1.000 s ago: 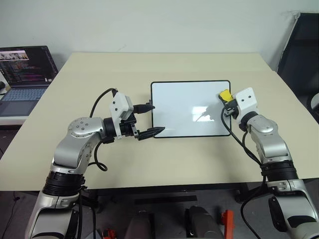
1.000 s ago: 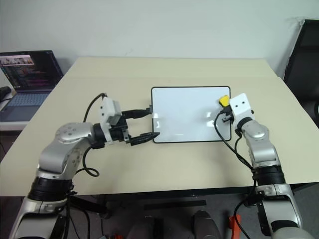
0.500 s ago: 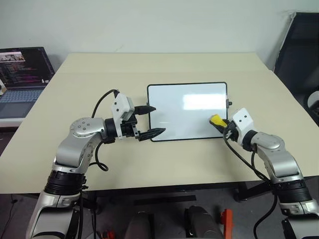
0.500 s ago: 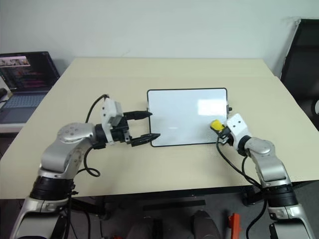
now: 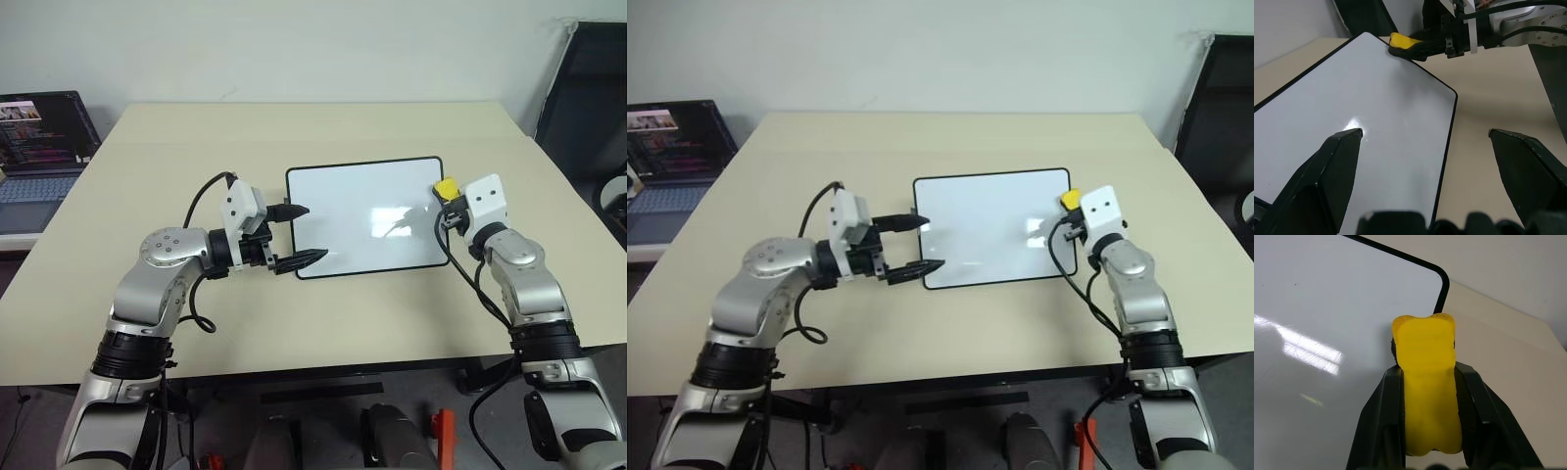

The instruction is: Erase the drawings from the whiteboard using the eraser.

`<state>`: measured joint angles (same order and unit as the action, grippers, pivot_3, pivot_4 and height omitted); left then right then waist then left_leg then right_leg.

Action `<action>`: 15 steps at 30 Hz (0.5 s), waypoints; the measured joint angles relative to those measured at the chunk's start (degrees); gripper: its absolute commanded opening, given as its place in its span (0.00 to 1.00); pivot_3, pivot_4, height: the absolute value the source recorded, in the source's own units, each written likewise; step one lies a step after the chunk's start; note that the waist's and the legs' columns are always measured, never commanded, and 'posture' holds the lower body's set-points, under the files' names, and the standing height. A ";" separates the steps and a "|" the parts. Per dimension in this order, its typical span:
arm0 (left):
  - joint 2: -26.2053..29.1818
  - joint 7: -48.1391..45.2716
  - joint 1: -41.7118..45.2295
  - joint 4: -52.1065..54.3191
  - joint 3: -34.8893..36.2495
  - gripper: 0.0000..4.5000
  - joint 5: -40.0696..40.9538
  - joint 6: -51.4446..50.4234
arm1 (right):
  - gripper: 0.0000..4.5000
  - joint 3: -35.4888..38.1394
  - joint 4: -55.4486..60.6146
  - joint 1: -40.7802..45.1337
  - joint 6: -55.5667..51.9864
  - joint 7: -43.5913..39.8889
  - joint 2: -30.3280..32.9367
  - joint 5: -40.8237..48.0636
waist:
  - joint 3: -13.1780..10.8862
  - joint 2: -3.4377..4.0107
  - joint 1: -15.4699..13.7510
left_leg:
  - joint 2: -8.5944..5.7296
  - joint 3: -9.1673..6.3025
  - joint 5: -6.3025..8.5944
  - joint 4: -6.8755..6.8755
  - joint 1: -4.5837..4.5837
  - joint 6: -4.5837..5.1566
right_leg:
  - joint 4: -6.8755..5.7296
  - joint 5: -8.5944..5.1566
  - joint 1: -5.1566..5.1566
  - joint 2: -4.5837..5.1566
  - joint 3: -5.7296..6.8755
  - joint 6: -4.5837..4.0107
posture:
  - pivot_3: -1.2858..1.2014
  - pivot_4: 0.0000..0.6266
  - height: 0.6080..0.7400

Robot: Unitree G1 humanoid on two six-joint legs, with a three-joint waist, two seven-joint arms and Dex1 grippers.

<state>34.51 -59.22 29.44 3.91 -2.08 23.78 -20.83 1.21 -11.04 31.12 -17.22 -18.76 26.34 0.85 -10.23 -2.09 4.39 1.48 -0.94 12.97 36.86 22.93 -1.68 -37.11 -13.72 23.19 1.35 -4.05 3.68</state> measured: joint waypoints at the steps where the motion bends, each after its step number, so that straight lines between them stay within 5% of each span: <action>1: 0.01 -0.02 0.00 0.01 0.02 1.00 -0.01 0.01 | 0.22 -0.03 1.01 -1.07 -0.45 -1.44 0.75 0.44 | 0.00 0.00 -0.05 | 0.03 0.01 0.02 0.00 0.00 -0.03 | 0.04 0.00 0.00 -0.02 0.00 0.00 | 0.52 0.24 1.00; 9: -0.10 -0.14 0.04 -0.10 0.00 1.00 -0.08 0.04 | 0.22 -0.54 11.41 -11.57 -7.47 -15.00 7.08 5.84 | -0.01 0.01 -0.11 | 0.13 0.05 0.08 -0.03 -0.03 -0.07 | 0.06 -0.06 0.01 -0.12 -0.02 -0.14 | 0.52 0.24 1.00; 15: -0.32 -0.48 0.71 -0.41 -0.04 1.00 -0.10 0.04 | 0.22 13.11 10.59 -8.19 -7.71 -11.33 4.92 14.73 | -0.21 0.25 -0.84 | 0.11 0.07 0.09 -0.07 0.12 -0.09 | 0.11 0.02 0.14 -0.12 -0.01 -0.03 | 0.52 0.24 1.00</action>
<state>34.19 -59.70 30.14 3.50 -2.12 23.68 -20.79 14.32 -0.45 22.94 -24.94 -30.09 31.27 15.58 -10.45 -1.84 3.55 1.59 -0.87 13.05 36.79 23.04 -1.77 -36.99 -13.70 23.32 1.22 -4.07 3.66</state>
